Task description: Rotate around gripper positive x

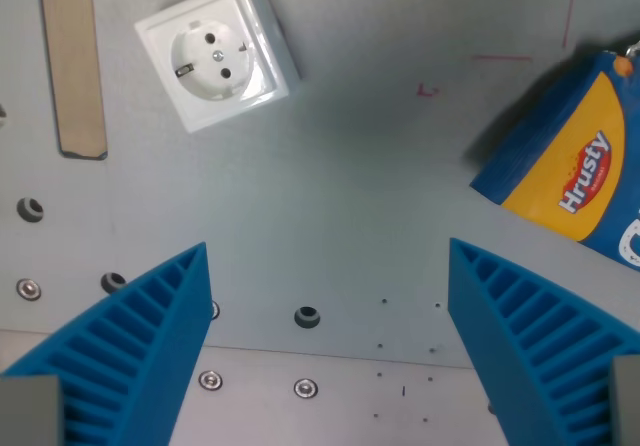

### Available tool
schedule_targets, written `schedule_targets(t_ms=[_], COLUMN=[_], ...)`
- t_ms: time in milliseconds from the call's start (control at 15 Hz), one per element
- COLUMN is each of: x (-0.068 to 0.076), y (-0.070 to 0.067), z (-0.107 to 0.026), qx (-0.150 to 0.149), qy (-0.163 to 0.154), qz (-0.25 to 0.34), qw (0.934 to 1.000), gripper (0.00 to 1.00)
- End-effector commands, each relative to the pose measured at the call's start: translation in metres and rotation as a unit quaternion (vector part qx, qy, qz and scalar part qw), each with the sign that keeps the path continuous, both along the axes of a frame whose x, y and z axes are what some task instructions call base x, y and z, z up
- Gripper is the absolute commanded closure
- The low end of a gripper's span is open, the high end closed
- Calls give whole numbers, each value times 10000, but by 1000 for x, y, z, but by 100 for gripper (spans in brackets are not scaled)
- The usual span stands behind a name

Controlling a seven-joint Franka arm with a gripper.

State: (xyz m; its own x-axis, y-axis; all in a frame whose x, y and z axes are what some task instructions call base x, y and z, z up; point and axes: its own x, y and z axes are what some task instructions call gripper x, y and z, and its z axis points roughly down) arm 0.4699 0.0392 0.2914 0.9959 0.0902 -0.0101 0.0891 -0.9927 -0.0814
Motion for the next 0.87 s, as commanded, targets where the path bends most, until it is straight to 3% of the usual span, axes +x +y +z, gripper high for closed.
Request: schedule_targets(t_ms=[67, 867], x=[0, 0], y=[-5, -5], z=[2, 2], qx=[977, 1765], qy=[86, 164], qz=[68, 60], qw=[9952, 9841], gripper=[0, 0])
